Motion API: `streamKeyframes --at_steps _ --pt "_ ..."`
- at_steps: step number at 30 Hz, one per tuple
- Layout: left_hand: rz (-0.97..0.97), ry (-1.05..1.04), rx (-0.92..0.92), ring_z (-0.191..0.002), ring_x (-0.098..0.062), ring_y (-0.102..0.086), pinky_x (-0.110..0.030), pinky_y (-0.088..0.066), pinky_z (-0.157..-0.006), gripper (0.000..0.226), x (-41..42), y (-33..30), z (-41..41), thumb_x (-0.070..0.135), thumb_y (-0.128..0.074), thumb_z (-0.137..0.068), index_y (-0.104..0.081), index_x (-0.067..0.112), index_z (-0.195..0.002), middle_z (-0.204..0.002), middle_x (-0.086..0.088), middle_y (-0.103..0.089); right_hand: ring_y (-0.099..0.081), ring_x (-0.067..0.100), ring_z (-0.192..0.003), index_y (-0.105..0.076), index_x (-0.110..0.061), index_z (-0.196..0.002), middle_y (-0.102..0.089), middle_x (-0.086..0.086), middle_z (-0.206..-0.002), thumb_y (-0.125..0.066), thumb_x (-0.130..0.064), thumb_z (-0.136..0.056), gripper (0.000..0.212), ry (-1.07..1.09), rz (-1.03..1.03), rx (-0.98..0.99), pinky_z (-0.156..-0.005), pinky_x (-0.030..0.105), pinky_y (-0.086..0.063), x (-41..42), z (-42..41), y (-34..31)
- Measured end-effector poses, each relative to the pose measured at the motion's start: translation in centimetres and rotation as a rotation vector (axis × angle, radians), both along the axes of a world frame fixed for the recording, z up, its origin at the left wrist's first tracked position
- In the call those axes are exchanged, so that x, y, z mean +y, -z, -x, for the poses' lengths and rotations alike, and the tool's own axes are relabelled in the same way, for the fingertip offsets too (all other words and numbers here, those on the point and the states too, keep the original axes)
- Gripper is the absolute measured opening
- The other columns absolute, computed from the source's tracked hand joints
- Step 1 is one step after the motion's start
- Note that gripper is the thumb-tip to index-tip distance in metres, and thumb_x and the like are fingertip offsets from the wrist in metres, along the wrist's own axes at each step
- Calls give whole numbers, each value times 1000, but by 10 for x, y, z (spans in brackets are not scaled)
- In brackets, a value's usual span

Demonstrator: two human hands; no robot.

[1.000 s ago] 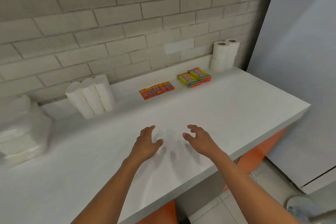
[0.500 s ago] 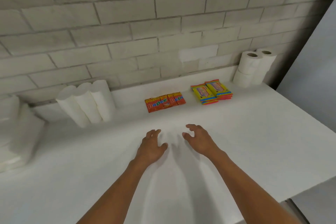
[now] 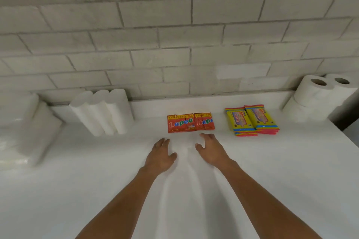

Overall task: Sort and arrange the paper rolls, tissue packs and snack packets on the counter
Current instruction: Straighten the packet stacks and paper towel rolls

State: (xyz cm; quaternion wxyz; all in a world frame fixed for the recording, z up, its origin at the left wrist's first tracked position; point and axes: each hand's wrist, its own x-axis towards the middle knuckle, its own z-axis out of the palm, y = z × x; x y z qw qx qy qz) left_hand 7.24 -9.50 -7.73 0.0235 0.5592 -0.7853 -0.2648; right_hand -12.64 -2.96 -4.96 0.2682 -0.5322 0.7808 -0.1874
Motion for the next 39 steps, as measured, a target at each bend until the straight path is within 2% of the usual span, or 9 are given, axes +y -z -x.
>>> streamKeyframes --at_steps 4,8,13,17,25,37,39 --pt "53 14 -50 -152 -22 -11 -41 -23 -121 71 -20 4 17 49 -48 -98 -20 19 -156 -165 -2 -14 -43 26 -137 -31 -21 -150 -33 4 -156 -51 -35 -98 57 -89 0 82 -108 42 -43 -30 22 9" --pt "134 89 -114 -153 -26 -6 -45 -18 -123 73 -35 9 33 51 -45 -99 -13 22 -157 -166 0 -11 -39 26 -139 -29 -18 -151 -35 6 -155 -47 -33 -100 56 -152 -14 217 -110 44 -41 -51 37 21" --pt "217 189 -185 -154 -24 -2 -44 -12 -123 72 -47 16 49 55 -36 -101 -11 19 -158 -167 -1 -5 -16 30 -151 -20 -17 -155 -19 5 -163 -39 -31 -103 57 -243 -19 322 -120 48 -22 -70 45 33" --pt "246 233 -212 -154 -24 -2 -44 -10 -122 75 -51 25 58 61 -30 -99 -10 20 -159 -167 -1 -5 -3 30 -153 -11 -20 -158 -9 2 -166 -35 -27 -105 59 -301 2 356 -123 49 -9 -81 46 39" --pt "218 275 -267 -154 -23 1 -47 -9 -124 75 -54 29 58 66 -20 -98 -7 24 -159 -167 3 -5 -1 29 -153 -11 -24 -158 -8 -1 -166 -35 -25 -105 58 -389 -27 402 -122 49 -5 -84 45 45" --pt "227 275 -262 -154 -22 -3 -47 -11 -124 75 -58 27 50 66 -19 -98 -10 25 -159 -166 4 -9 -3 28 -153 -14 -22 -157 -10 -1 -165 -36 -27 -105 57 -420 -25 397 -123 49 -7 -89 31 44" --pt "223 270 -265 -154 -22 -2 -46 -10 -124 80 -59 27 47 71 -12 -93 -10 25 -159 -166 4 -8 -3 27 -153 -14 -22 -158 -10 -2 -165 -35 -27 -105 57 -410 -33 395 -124 49 -7 -89 31 44"
